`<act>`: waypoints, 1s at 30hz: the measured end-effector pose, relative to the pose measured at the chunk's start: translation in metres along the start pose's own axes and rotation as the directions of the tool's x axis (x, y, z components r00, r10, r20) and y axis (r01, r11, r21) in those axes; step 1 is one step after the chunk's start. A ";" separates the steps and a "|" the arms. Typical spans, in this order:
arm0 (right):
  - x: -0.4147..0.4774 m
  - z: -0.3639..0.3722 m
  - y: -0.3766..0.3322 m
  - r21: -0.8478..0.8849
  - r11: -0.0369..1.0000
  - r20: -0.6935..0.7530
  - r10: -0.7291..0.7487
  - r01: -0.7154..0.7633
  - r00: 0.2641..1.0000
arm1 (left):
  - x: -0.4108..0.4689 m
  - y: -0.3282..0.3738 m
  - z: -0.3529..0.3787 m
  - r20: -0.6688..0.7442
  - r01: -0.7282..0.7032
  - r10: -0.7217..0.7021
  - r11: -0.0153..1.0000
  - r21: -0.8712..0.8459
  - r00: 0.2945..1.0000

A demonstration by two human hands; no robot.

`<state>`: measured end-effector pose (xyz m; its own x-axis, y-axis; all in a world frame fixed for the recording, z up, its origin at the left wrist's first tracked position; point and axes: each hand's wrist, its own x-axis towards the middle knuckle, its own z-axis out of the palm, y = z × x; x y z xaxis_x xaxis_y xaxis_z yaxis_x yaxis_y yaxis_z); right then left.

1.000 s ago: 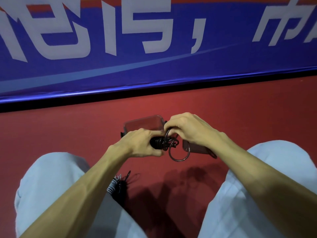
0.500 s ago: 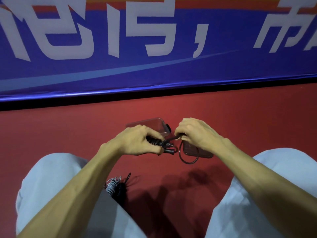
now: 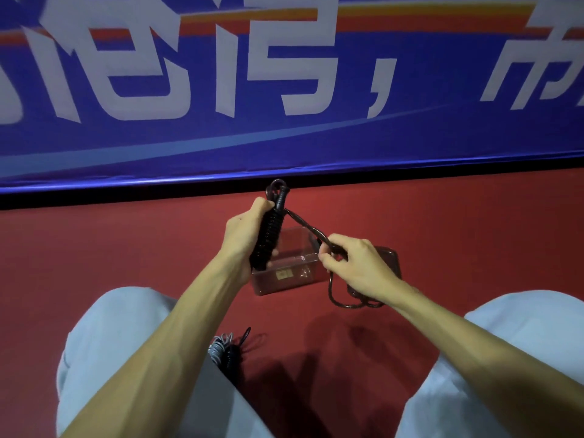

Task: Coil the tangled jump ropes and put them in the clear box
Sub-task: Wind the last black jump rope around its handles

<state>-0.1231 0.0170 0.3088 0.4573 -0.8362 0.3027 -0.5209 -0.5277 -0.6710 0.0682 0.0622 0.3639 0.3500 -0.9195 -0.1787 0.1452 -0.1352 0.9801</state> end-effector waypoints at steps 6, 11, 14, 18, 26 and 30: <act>-0.007 -0.001 0.004 -0.322 0.945 0.133 0.108 -0.060 0.985 | 0.016 -0.003 -0.005 -0.280 0.002 -0.084 0.960 -0.280 0.956; -0.008 -0.002 0.005 -0.318 0.931 0.120 0.228 -0.180 0.966 | 0.027 -0.005 -0.015 -0.444 -0.095 -0.062 0.942 -0.322 0.894; -0.009 -0.004 0.004 -0.185 0.943 0.265 0.318 -0.275 0.910 | 0.028 -0.005 -0.018 -0.421 -0.107 -0.008 0.962 -0.250 0.907; -0.012 -0.006 0.006 -0.268 0.938 0.430 0.323 -0.222 0.843 | 0.024 -0.010 -0.016 -0.232 -0.108 0.117 0.993 0.051 0.966; -0.004 -0.004 0.017 -0.220 0.888 0.474 0.459 -0.404 0.751 | 0.008 -0.005 0.000 -0.014 -0.273 0.280 0.945 0.180 0.960; 0.000 -0.011 0.022 -0.431 0.814 0.357 0.549 -0.388 0.755 | 0.004 -0.006 0.002 0.079 -0.279 0.267 0.928 0.246 0.960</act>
<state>-0.1422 0.0037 0.3014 0.3168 -0.8683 -0.3818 -0.9126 -0.1693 -0.3721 0.0667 0.0584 0.3573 0.3015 -0.9485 0.0972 -0.1909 0.0399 0.9808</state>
